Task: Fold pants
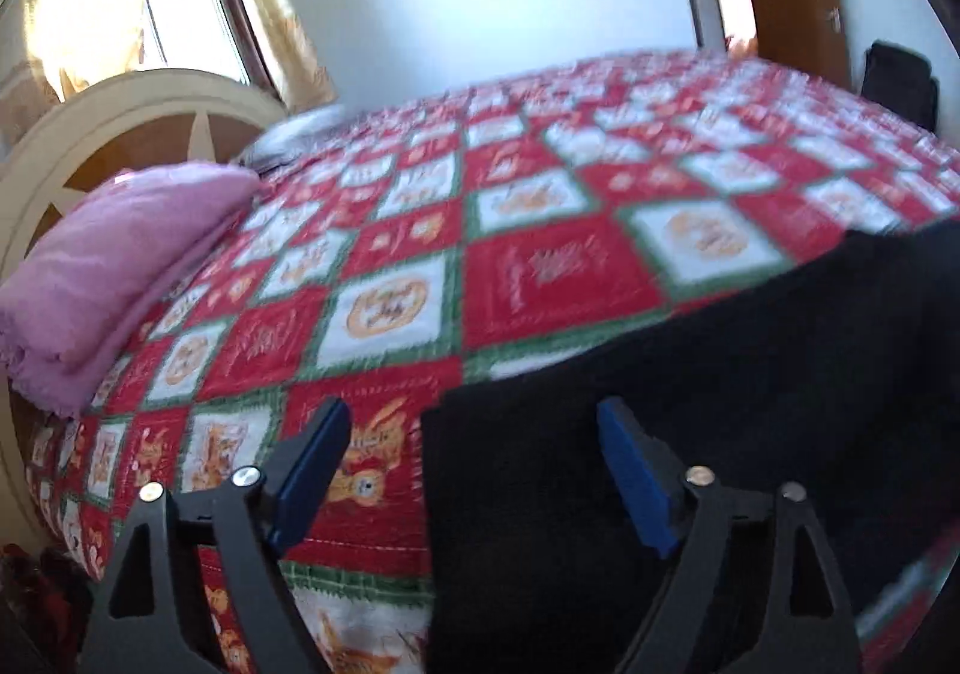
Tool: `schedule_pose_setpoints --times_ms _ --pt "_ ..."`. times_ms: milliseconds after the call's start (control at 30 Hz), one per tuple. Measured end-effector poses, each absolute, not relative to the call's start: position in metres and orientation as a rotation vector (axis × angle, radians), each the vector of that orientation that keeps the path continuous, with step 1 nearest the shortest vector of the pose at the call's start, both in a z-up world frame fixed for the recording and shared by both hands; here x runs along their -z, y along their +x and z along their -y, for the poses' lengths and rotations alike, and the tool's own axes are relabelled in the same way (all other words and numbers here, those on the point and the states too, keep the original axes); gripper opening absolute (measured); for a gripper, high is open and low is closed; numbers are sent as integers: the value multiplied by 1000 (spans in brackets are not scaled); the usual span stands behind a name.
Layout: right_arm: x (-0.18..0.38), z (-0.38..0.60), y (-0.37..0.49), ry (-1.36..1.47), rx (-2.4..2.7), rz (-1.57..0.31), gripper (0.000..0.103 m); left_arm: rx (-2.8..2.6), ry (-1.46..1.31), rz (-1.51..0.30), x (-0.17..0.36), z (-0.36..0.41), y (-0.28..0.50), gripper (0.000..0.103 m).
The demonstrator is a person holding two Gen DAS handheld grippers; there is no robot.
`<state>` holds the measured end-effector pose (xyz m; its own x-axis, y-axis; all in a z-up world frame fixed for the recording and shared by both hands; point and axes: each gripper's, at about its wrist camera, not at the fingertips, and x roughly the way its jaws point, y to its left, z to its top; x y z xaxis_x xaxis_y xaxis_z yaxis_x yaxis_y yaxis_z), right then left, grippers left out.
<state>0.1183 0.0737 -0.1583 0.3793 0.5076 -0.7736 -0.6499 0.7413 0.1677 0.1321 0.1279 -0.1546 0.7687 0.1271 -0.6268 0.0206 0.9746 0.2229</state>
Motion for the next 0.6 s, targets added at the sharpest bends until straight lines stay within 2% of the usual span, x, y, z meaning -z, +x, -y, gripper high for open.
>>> schedule_pose_setpoints --times_ms 33,133,233,433,600 --pt "167 -80 115 -205 -750 -951 52 -70 182 -700 154 -136 136 103" --pt "177 -91 91 -342 -738 -875 52 -45 111 -736 153 -150 148 103" --pt "177 -96 87 -385 -744 -879 52 -63 168 -722 154 -143 154 103" --pt "164 -90 98 -308 -766 -921 52 -72 114 -724 148 -146 139 103" --pt "139 -76 125 -111 -775 -849 52 -69 67 -638 135 -151 102 103"
